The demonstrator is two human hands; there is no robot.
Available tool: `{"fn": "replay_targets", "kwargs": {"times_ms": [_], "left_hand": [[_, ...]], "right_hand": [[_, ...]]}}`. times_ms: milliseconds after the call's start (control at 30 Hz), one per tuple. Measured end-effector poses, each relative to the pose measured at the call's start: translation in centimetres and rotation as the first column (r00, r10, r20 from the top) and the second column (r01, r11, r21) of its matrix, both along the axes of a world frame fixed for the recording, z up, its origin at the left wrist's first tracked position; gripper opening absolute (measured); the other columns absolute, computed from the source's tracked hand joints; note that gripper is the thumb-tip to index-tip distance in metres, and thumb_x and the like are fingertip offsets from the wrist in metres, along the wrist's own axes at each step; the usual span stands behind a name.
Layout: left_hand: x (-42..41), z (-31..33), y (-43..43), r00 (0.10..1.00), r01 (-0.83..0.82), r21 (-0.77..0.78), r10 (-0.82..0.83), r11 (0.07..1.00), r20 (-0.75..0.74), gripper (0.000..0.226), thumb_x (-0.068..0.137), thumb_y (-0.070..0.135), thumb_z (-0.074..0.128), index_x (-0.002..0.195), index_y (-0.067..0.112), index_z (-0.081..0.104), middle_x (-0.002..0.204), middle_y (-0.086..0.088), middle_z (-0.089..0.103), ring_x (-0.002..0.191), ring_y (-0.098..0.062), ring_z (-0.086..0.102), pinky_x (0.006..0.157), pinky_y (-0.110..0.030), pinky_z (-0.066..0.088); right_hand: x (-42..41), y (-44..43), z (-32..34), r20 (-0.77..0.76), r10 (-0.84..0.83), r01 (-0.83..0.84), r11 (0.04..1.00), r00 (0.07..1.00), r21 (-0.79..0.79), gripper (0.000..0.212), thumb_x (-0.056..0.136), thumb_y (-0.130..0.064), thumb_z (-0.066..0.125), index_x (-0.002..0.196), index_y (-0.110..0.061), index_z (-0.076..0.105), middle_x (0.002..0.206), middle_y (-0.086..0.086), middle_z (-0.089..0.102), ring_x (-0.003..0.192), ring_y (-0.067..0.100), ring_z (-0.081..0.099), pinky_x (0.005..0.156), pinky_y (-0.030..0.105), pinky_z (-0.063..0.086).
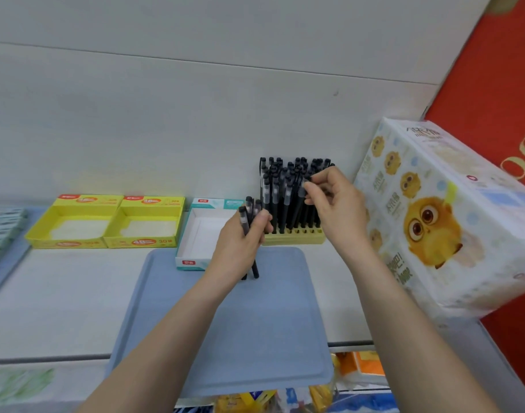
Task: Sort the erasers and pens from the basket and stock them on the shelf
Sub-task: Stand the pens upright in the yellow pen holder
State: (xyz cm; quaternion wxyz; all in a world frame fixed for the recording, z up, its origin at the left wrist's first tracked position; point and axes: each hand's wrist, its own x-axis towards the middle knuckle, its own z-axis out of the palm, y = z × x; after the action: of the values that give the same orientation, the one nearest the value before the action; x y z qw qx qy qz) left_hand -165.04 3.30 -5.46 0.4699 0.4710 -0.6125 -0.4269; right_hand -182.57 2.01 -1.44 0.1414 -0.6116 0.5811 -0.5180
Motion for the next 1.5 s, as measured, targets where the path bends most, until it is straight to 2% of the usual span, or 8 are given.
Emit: {"fn": "replay_targets", "kwargs": {"times_ms": [333, 467, 867, 1000, 1200, 1267, 1400, 1500], "left_hand": [[-0.2, -0.1, 0.4, 0.996, 0.049, 0.037, -0.046, 0.998, -0.079, 0.03, 0.101, 0.025, 0.046, 0.124, 0.036, 0.062, 0.071, 0.008, 0.053, 0.067, -0.005, 0.052, 0.075, -0.026, 0.05], [-0.1, -0.1, 0.6, 0.994, 0.059, 0.052, -0.054, 0.997, -0.097, 0.021, 0.1, 0.015, 0.048, 0.101, 0.026, 0.066, 0.083, 0.007, 0.067, 0.075, -0.002, 0.061, 0.08, -0.02, 0.049], [-0.8, 0.3, 0.6, 0.97, 0.029, 0.013, -0.025, 1.0, -0.241, 0.013, 0.099, 0.01, 0.049, 0.105, 0.018, 0.058, 0.091, -0.006, 0.07, 0.083, -0.012, 0.067, 0.08, -0.023, 0.055], [-0.8, 0.1, 0.6, 0.981, 0.024, 0.043, -0.015, 0.999, -0.193, 0.013, 0.098, 0.014, 0.052, 0.107, 0.021, 0.059, 0.091, -0.002, 0.067, 0.085, -0.009, 0.068, 0.086, -0.025, 0.054], [-1.6, 0.7, 0.4, 0.996, 0.081, -0.007, -0.081, 0.997, -0.041, 0.017, 0.098, 0.02, 0.052, 0.106, 0.026, 0.065, 0.101, 0.005, 0.07, 0.095, -0.005, 0.066, 0.091, -0.027, 0.051], [-1.3, 0.5, 0.3, 0.999, 0.049, -0.052, -0.048, 0.997, 0.013, 0.02, 0.099, 0.025, 0.05, 0.109, 0.03, 0.067, 0.103, 0.011, 0.068, 0.099, -0.002, 0.062, 0.086, -0.021, 0.049], [-1.0, 0.1, 0.2, 0.997, 0.009, 0.013, -0.008, 1.0, -0.076, 0.018, 0.1, 0.03, 0.047, 0.103, 0.024, 0.064, 0.061, 0.012, 0.052, 0.057, -0.007, 0.052, 0.056, -0.024, 0.048], [-1.2, 0.0, 0.3, 0.99, 0.001, 0.057, 0.007, 0.998, -0.141, 0.017, 0.097, 0.04, 0.051, 0.09, 0.024, 0.05, 0.058, 0.013, 0.041, 0.047, -0.007, 0.036, 0.046, -0.023, 0.034]], "right_hand": [[0.2, 0.9, -0.1, -0.102, -0.006, 0.002, 0.999, 0.995, -0.035, 0.01, 0.096, -0.023, 0.061, 0.093, -0.014, 0.058, 0.082, -0.006, 0.068, 0.074, 0.001, 0.067, 0.068, 0.021, 0.054], [0.1, 1.1, -0.2, -0.092, -0.012, 0.009, 1.0, 0.996, -0.027, 0.011, 0.096, -0.023, 0.061, 0.094, -0.013, 0.057, 0.083, -0.008, 0.068, 0.074, 0.0, 0.068, 0.067, 0.02, 0.054], [-0.1, -1.0, -0.2, -0.103, -0.015, 0.028, 0.992, 0.995, 0.124, 0.009, 0.094, -0.022, 0.063, 0.091, -0.014, 0.059, 0.079, -0.003, 0.069, 0.069, 0.001, 0.068, 0.067, 0.022, 0.053], [0.5, 0.7, 0.3, -0.159, -0.096, 0.102, 0.994, 0.983, 0.03, 0.014, 0.089, -0.034, 0.067, 0.093, -0.021, 0.063, 0.083, -0.011, 0.063, 0.073, 0.003, 0.058, 0.064, 0.013, 0.045], [1.5, 2.3, 1.1, 0.024, 0.174, -0.175, 0.976, 0.985, 0.131, 0.006, 0.089, -0.025, 0.069, 0.088, -0.021, 0.073, 0.078, -0.009, 0.07, 0.071, 0.002, 0.062, 0.066, 0.021, 0.048], [0.5, 2.2, 1.3, 0.054, 0.08, -0.084, 0.993, 0.995, 0.077, 0.008, 0.091, -0.025, 0.066, 0.092, -0.021, 0.073, 0.077, -0.01, 0.07, 0.069, 0.001, 0.063, 0.064, 0.024, 0.053], [-1.9, 1.6, 1.3, -0.037, -0.153, 0.15, 0.987, 0.988, -0.064, 0.013, 0.095, -0.032, 0.06, 0.095, -0.024, 0.07, 0.078, -0.013, 0.067, 0.073, 0.006, 0.064, 0.07, 0.04, 0.058], [-1.9, 0.7, 0.4, -0.119, -0.15, 0.145, 0.988, 0.982, -0.054, 0.014, 0.095, -0.032, 0.058, 0.095, -0.023, 0.069, 0.079, -0.01, 0.067, 0.073, 0.011, 0.064, 0.071, 0.042, 0.056]]}}
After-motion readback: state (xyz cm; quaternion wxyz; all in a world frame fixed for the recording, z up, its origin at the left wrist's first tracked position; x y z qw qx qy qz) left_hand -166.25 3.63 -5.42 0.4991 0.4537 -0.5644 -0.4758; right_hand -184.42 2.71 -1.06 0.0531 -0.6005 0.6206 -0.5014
